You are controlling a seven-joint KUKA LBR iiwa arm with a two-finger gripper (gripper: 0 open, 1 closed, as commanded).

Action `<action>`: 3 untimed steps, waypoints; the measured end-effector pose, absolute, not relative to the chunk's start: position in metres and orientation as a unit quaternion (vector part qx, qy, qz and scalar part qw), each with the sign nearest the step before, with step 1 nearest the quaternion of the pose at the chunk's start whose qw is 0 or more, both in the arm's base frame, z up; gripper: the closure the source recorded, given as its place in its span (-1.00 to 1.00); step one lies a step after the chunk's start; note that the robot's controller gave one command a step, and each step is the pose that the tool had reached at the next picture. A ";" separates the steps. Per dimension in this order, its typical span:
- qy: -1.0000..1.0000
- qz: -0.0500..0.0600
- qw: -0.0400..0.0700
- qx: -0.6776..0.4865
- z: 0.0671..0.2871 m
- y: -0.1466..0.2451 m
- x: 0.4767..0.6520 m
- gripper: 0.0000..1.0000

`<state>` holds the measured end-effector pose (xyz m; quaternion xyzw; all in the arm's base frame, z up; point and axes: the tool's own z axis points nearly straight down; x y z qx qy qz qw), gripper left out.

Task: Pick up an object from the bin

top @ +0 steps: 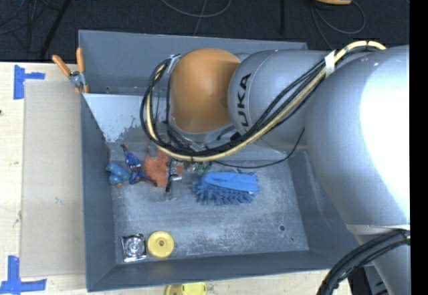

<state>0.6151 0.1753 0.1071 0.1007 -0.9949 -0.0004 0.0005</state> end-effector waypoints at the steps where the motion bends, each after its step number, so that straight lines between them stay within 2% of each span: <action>1: -0.994 -0.001 0.000 0.110 0.087 0.175 0.611 1.00; 2: -0.994 -0.001 0.000 0.109 0.087 0.175 0.611 1.00; 3: -0.993 0.000 -0.002 0.117 0.226 0.193 0.596 1.00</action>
Offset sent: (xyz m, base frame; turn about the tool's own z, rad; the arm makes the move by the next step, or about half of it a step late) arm 0.0000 0.0000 0.0000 0.0000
